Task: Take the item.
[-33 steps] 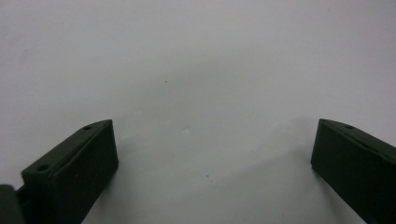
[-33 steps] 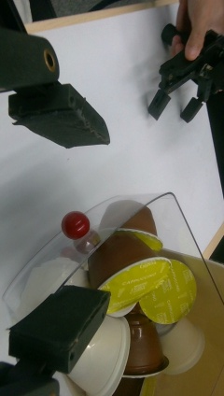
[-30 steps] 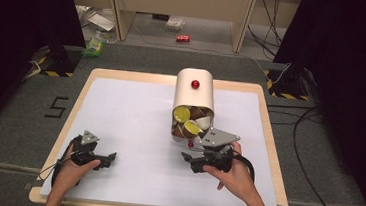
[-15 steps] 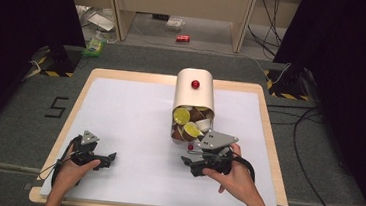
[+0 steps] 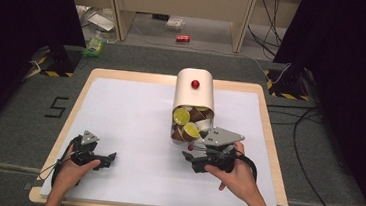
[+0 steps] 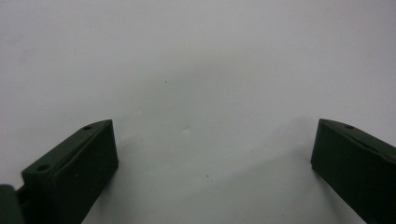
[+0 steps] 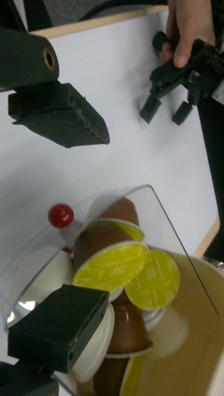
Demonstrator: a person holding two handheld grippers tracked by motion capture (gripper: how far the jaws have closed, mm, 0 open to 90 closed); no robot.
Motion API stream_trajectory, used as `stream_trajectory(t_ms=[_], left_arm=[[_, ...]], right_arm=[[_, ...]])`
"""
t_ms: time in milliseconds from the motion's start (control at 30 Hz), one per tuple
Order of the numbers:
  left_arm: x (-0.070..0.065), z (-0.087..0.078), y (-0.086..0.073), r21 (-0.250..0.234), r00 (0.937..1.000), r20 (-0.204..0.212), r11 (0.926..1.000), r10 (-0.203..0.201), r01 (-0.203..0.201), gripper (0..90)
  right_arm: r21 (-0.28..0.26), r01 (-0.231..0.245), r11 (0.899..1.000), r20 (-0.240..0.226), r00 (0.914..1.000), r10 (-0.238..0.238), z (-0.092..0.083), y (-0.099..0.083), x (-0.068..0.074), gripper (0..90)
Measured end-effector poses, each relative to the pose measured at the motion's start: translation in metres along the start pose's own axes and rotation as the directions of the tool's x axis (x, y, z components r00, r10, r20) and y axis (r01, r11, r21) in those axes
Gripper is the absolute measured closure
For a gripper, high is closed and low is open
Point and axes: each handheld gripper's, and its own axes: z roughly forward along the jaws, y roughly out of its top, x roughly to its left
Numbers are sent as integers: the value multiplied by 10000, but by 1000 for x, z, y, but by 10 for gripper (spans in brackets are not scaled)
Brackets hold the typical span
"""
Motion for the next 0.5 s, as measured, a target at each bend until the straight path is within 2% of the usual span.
stream_trajectory(t_ms=[200,500], left_arm=[[0,0,0,2,10000,5,10000,-1,1,0],[0,0,0,-3,10000,-2,10000,-5,5,0]], right_arm=[[-288,-395,9988,257,9989,402,3,4,-10,230],[-390,-627,9973,402,9971,643,19,15,-18,283]])
